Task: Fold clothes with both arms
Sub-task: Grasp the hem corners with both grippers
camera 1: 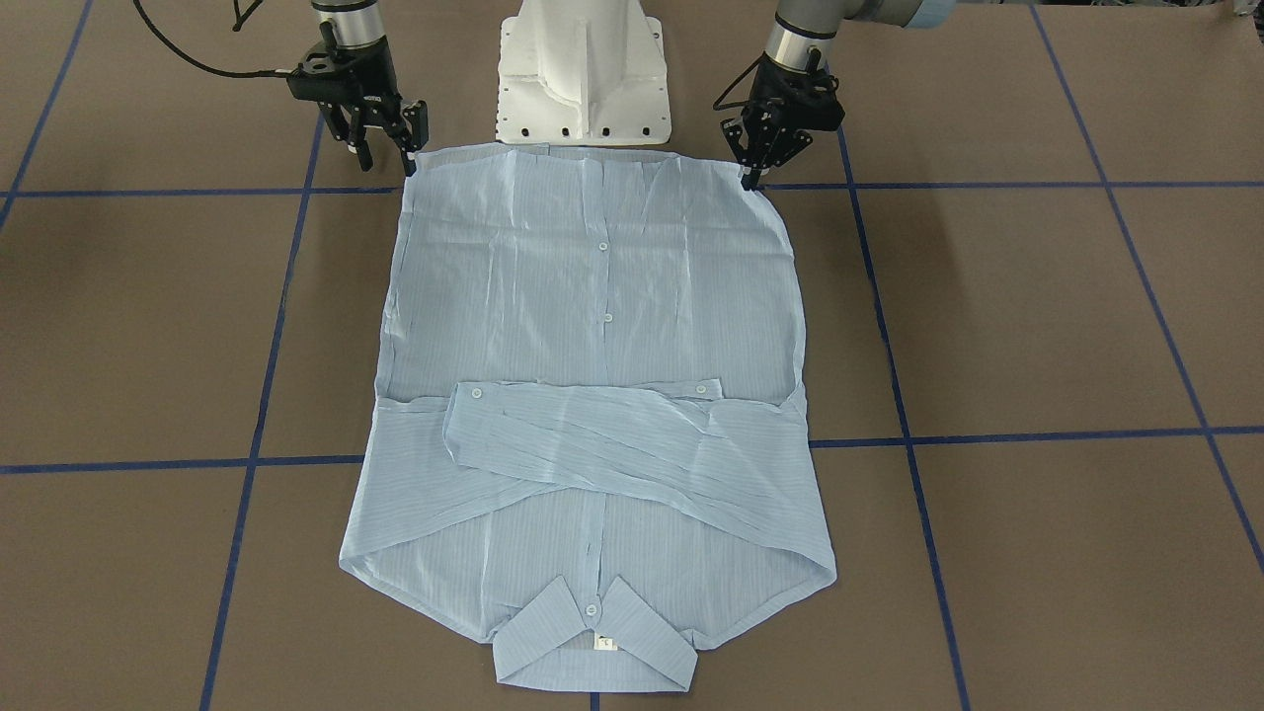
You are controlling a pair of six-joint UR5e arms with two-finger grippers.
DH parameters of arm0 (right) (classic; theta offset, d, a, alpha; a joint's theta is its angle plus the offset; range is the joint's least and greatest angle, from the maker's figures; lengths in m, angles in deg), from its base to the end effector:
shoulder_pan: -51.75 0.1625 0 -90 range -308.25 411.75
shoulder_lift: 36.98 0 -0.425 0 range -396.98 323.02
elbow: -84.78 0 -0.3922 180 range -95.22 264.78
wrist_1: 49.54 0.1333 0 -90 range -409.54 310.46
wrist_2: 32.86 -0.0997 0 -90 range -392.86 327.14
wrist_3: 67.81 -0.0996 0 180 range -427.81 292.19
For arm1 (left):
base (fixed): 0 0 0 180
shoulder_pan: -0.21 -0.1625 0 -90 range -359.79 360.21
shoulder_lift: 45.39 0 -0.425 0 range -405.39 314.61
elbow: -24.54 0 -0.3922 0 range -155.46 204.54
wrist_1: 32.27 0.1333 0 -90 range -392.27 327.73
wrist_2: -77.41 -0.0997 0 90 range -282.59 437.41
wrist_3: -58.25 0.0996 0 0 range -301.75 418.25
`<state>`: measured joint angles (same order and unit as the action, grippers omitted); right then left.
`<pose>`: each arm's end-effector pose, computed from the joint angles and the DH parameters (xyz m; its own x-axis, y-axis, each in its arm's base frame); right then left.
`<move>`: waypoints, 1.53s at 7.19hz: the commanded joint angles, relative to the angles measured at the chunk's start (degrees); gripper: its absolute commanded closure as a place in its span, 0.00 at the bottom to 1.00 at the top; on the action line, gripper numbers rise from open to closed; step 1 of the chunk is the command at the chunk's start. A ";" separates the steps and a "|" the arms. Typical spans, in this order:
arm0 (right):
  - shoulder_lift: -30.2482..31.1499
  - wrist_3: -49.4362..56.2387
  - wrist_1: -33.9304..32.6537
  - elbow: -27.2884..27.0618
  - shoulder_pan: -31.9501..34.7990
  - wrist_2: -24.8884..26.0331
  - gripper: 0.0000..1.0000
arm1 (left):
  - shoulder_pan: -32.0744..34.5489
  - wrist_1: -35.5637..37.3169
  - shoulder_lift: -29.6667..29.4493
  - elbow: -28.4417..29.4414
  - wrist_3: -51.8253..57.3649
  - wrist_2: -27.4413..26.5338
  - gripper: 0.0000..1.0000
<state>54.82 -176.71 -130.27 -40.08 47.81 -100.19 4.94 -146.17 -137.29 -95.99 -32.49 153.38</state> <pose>-0.4617 -0.1403 0.3741 0.6344 0.2559 0.7294 -0.4239 0.9043 0.0514 0.4662 -0.1966 0.3475 0.5488 -0.0580 -0.8339 0.2882 0.9496 0.1236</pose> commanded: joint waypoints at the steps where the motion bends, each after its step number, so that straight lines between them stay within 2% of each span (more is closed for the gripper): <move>1: -3.56 -1.67 -3.30 2.25 -1.16 0.71 0.37 | 0.01 -0.01 0.14 -0.58 0.13 -0.73 1.00; 2: -3.39 -1.67 -3.38 2.25 -1.51 0.97 0.38 | 0.01 -0.01 0.05 -0.67 0.13 -0.82 1.00; 4: -3.38 -1.67 -3.38 2.16 -2.21 1.41 0.50 | 0.01 -0.01 -0.04 -0.76 0.13 -0.83 1.00; 8: -3.21 -1.76 -3.56 2.16 -4.32 2.20 0.58 | 0.19 0.08 0.05 -0.93 0.22 -0.83 1.00; 9: -3.12 -1.76 -3.56 2.16 -4.32 2.20 0.73 | 0.19 0.08 0.14 -1.11 0.22 -0.83 1.00; 10: -3.12 -1.76 -3.56 2.16 -4.24 2.20 1.00 | 0.19 -0.01 0.05 -1.11 0.22 -0.83 1.00; 11: -3.03 -1.76 -3.73 2.16 -4.06 2.47 1.00 | 0.10 0.08 0.14 -1.37 0.22 -0.74 1.00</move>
<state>51.70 -178.47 -133.87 -37.91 43.63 -97.93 5.12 -146.13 -137.20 -97.13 -32.27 152.57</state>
